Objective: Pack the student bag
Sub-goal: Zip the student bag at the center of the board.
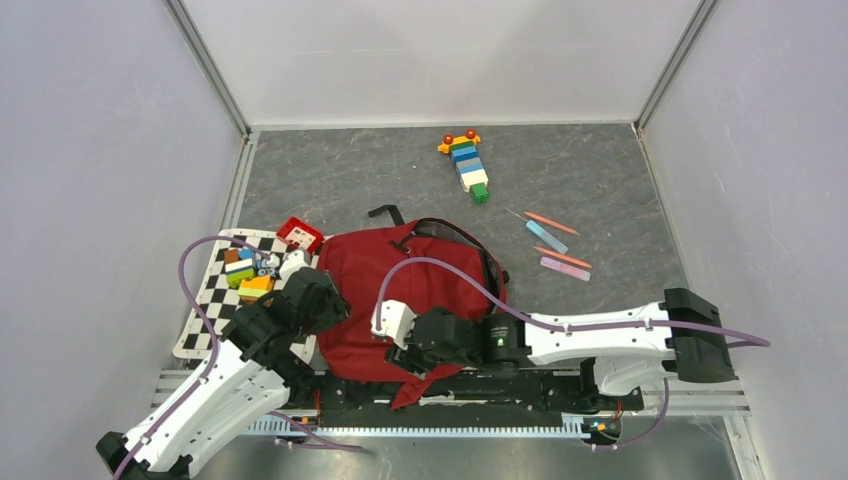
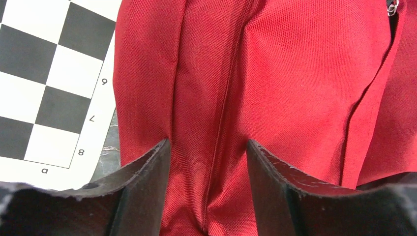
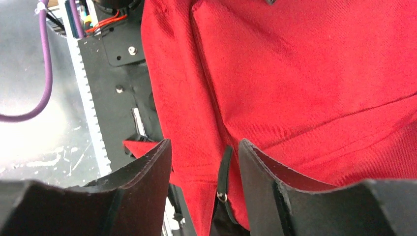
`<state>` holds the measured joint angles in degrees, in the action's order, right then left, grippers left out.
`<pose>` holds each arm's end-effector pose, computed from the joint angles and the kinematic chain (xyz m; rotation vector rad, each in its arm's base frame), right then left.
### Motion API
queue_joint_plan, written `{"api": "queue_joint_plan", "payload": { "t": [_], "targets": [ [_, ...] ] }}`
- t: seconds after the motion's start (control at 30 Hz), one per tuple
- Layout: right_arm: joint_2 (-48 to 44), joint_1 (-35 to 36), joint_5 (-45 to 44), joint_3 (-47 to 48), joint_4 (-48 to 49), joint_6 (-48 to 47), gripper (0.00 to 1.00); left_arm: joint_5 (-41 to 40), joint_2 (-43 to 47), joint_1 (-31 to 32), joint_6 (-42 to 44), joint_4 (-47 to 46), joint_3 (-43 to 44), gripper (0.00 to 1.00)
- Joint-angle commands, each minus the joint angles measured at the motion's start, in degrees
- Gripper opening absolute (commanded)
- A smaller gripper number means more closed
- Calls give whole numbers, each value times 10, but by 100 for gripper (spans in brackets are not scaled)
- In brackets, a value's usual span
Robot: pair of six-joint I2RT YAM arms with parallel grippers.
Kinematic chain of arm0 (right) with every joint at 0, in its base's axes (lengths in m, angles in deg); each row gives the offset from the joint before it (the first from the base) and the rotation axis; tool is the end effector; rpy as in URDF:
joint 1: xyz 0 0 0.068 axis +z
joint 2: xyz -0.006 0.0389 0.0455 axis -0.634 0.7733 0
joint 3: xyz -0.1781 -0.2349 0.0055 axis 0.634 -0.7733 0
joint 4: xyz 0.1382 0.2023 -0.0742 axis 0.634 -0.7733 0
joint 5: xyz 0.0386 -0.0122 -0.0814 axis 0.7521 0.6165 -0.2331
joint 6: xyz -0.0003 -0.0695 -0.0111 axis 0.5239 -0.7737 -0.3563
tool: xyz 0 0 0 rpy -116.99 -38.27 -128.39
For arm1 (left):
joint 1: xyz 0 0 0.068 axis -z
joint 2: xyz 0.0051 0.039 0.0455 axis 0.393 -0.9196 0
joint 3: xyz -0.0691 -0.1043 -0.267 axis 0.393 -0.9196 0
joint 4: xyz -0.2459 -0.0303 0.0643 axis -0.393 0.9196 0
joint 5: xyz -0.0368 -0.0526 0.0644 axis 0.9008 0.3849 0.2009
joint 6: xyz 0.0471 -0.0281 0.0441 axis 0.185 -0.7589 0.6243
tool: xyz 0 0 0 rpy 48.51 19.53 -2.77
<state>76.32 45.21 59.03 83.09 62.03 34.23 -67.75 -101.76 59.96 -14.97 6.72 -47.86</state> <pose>0.0385 0.3051 0.2729 -1.3361 1.8248 0.7195 0.0841 -0.0415 0.2298 -0.5165 2.4358 -0.3051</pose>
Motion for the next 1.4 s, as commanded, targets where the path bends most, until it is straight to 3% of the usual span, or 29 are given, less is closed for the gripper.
{"api": "queue_joint_plan", "payload": {
  "t": [0.0,0.53,1.17,1.37],
  "targets": [
    [35,9,-80,67,-30,45,56,22,8,-2,-17,-50,-4,60],
    [79,10,-70,79,-77,123,40,14,7,-2,4,-56,-3,28],
    [82,9,-111,41,-83,182,22,8,-35,-1,47,-96,17,2],
    [70,9,-126,30,-80,181,4,1,-55,-2,66,-114,16,2]
  ]
}}
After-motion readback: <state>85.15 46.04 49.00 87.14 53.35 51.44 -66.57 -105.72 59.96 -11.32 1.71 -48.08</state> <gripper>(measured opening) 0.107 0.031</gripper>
